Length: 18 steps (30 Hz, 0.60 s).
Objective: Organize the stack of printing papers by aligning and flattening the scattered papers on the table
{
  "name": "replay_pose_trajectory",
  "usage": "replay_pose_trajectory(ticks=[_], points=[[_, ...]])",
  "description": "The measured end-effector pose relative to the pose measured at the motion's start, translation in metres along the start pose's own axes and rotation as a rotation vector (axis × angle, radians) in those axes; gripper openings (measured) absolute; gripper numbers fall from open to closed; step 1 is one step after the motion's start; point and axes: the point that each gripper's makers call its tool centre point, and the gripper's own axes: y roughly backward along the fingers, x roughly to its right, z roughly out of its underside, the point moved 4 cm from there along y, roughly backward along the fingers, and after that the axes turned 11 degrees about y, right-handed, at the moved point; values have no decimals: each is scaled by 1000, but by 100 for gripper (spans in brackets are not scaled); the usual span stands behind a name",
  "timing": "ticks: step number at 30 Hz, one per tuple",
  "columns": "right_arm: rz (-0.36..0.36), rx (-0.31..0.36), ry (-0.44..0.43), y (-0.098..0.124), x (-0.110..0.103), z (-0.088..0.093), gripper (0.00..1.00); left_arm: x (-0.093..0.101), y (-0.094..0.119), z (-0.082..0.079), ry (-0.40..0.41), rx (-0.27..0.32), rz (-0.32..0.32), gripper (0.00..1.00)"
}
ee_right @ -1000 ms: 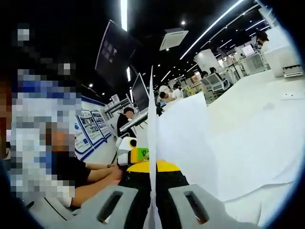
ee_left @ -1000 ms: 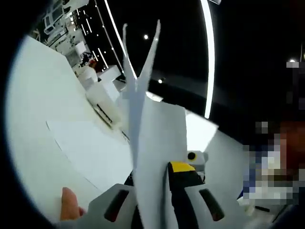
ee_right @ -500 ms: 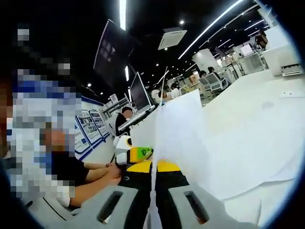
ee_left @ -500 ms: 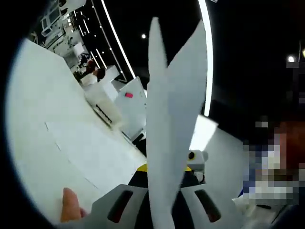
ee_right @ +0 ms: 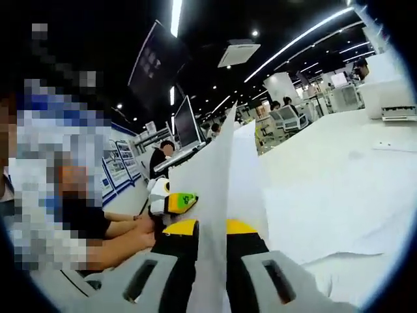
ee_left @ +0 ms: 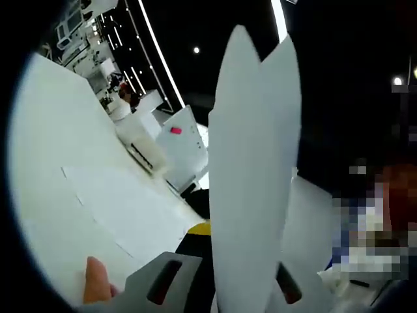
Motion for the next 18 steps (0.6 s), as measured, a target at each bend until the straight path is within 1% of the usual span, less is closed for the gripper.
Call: replay_pose_trajectory(ticks=[5,12,13,14,15,16,17,18], points=[[47,1,14,14,11,-2,12,0,0,0,1,1,2,6],[84,12,60,28,15,-7,14,1,0,1,0,0,4,6],[142,25,138,46,18,-15,14,3,-1,3,1,0,5,6],[170,35,171,55,19,-20,14,2,0,2,4,1,4,6],[230,56,217,69,25,-28,14,1,0,0,4,2,6,6],[305,85,261,88,32,-38,14,1,1,0,5,2,6,6],[341,109,270,100,35,-44,14,1,1,0,6,1,5,6],[351,119,273,108,38,-47,14,1,1,0,6,1,6,6]])
